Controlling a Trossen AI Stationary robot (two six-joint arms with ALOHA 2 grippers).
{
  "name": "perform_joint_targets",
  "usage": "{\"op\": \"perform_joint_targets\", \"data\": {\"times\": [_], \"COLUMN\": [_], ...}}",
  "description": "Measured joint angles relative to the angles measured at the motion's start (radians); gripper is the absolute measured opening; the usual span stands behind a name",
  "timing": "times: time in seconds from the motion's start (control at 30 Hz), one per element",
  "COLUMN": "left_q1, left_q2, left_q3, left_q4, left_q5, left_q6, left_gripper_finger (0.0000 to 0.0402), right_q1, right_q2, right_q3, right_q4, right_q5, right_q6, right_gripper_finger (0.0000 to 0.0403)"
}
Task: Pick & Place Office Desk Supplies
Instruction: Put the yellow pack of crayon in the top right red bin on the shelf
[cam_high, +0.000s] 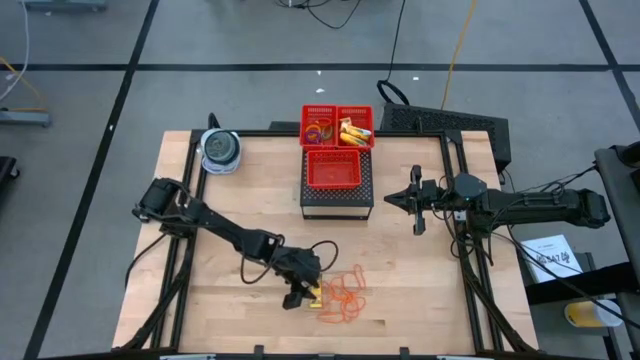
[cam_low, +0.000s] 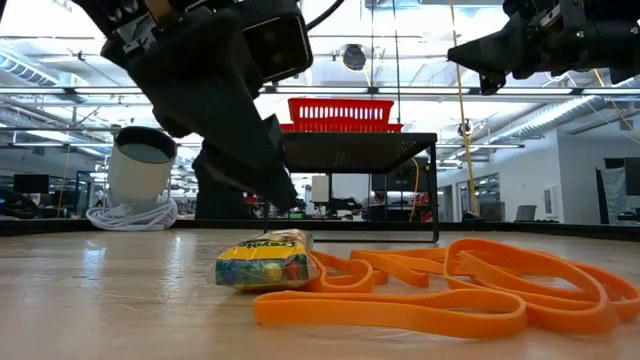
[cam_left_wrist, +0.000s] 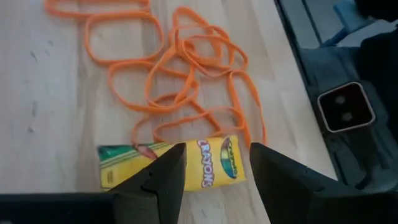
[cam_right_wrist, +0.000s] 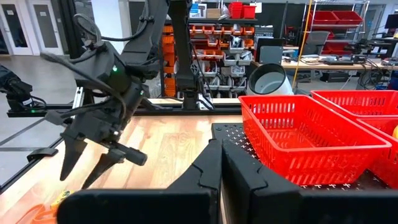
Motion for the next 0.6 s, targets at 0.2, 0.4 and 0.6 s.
{"op": "perform_joint_targets", "data": {"times": [0.2, 0.4, 0.6], "left_q1": [-0.008, 0.012, 0.038], "left_q2": [0.059, 0.038, -0.060], "left_q3": [0.000, 0.003, 0.001], "left_q4": [0.056, -0.084, -0.346], "left_q5": [0.015, 0.025, -0.059], "left_q6": [-0.089, -0.101, -0.130], "left_gripper_finger": [0.0186, 0.0186, 0.0186], "right_q1": [0.000, 0.000, 0.000], "right_q2": [0.002, 0.008, 0.013], "right_q3": [0.000, -0.001, -0.001], "right_q4": [0.001, 0.002, 0.002], "right_q5": [0.000, 0.000, 0.000], "right_q6": [0.000, 0.000, 0.000], "right_gripper_finger": [0.0004, 0.0004, 0.0004]}}
